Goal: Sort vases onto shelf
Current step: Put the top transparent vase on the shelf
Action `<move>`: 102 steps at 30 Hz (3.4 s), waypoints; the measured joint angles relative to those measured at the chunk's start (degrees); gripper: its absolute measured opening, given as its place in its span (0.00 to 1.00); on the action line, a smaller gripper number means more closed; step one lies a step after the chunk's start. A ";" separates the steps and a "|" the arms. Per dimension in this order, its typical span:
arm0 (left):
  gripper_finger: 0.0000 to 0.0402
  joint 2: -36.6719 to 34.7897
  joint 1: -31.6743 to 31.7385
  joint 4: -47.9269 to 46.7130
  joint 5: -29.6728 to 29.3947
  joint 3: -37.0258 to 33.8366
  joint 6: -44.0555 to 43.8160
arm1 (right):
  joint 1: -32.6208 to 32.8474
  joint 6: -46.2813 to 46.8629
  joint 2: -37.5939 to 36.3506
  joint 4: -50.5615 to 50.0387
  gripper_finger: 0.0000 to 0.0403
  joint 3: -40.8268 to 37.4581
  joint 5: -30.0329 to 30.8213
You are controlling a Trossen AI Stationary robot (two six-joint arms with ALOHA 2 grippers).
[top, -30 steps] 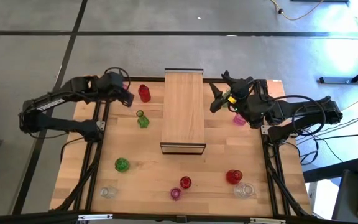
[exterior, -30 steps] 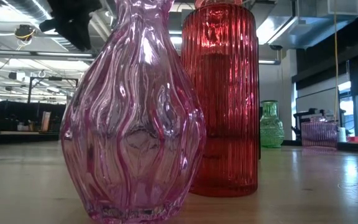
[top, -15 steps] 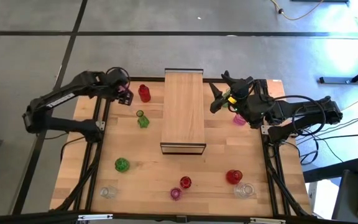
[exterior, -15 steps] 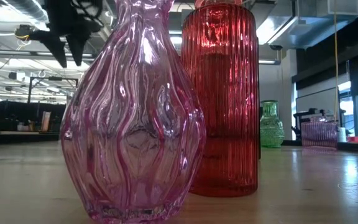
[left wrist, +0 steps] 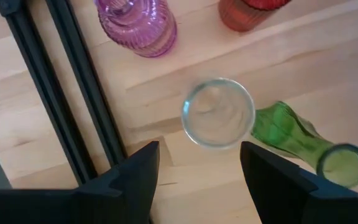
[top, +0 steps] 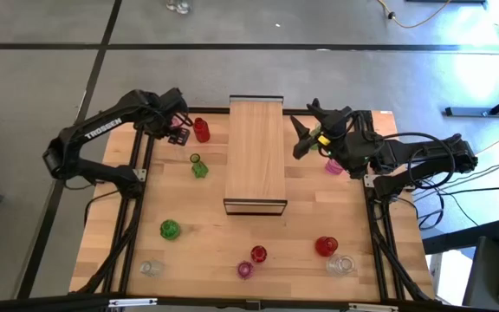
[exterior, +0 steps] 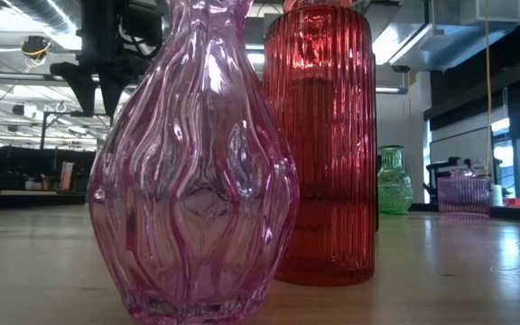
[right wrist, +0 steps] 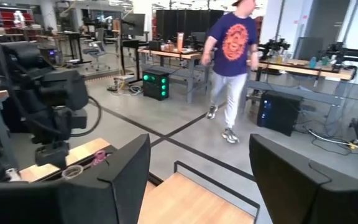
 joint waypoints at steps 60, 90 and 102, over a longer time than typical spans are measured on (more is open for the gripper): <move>0.03 5.53 4.42 -5.76 9.71 3.88 11.06 | -0.02 -0.02 -0.59 -0.01 0.63 -0.02 -1.05; 0.03 35.33 -5.56 -12.12 9.85 67.80 22.13 | 0.04 7.70 -1.44 -6.95 0.63 -0.02 -1.76; 0.03 35.54 -10.11 -12.30 10.29 65.22 24.14 | -1.62 9.90 -0.98 -11.57 0.63 -0.02 -19.81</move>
